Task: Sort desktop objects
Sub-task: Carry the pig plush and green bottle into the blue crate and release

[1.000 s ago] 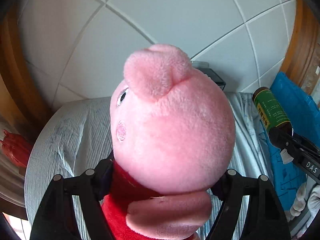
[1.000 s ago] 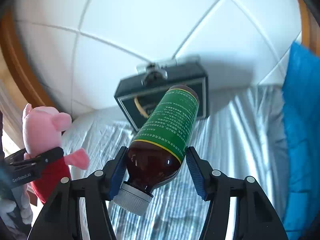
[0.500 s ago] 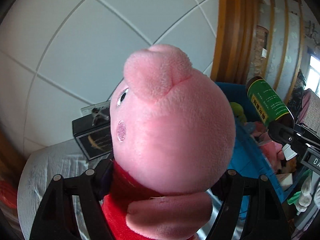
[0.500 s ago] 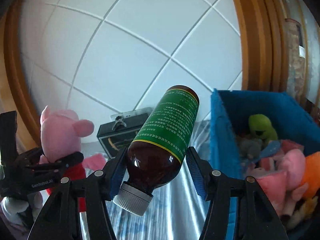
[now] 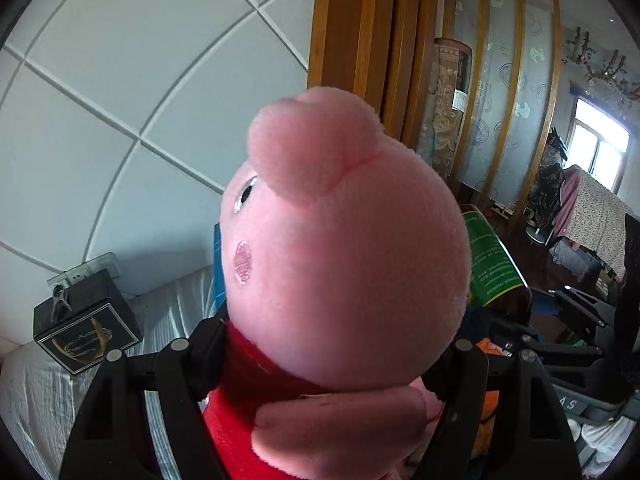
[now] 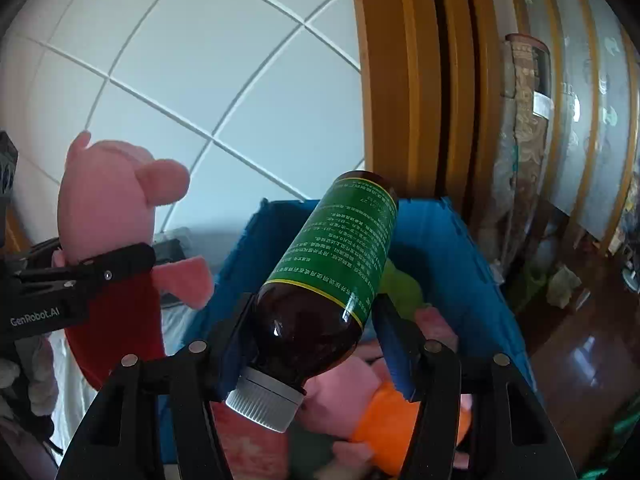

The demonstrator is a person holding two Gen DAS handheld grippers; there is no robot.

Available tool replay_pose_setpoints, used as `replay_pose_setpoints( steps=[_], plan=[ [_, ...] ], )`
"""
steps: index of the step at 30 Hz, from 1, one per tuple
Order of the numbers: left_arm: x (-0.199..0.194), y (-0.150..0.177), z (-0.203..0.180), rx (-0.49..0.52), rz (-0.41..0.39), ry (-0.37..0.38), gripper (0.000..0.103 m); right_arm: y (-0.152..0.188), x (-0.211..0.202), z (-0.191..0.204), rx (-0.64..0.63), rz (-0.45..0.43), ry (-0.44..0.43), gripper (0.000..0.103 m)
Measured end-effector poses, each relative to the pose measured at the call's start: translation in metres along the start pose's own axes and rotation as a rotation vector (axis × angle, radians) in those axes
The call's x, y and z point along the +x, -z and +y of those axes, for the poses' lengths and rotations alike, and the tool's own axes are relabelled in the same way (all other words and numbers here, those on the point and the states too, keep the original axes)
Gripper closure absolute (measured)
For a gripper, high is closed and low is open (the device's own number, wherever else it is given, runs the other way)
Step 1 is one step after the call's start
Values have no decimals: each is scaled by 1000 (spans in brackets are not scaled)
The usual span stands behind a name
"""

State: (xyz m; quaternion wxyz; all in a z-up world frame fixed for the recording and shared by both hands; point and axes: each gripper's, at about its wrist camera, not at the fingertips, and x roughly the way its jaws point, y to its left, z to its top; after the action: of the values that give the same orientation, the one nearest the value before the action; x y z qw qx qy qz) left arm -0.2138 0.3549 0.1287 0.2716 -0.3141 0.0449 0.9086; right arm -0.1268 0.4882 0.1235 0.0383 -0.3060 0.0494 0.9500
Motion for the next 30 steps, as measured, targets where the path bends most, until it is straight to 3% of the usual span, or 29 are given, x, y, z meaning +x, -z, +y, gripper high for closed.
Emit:
replay_pose_setpoints(
  steps=[5, 9, 14, 16, 18, 25, 30],
  plan=[
    [83, -10, -32, 29, 93, -84, 26, 1, 55, -46, 60, 95, -32, 45],
    [152, 0, -38, 2, 210, -113, 26, 3, 104, -74, 115, 147, -14, 44],
    [204, 22, -34, 1, 293, -158, 26, 8, 156, -96, 177, 208, -21, 44],
    [214, 28, -33, 8, 335, -207, 26, 15, 178, -102, 186, 269, 3, 44],
    [215, 30, -31, -15, 339, -196, 26, 16, 185, -108, 218, 299, -48, 44],
    [188, 32, -45, 104, 197, -252, 24, 30, 201, -115, 217, 376, 23, 44],
    [192, 24, -37, 122, 244, -248, 24, 31, 205, -118, 206, 385, 42, 44]
  ],
)
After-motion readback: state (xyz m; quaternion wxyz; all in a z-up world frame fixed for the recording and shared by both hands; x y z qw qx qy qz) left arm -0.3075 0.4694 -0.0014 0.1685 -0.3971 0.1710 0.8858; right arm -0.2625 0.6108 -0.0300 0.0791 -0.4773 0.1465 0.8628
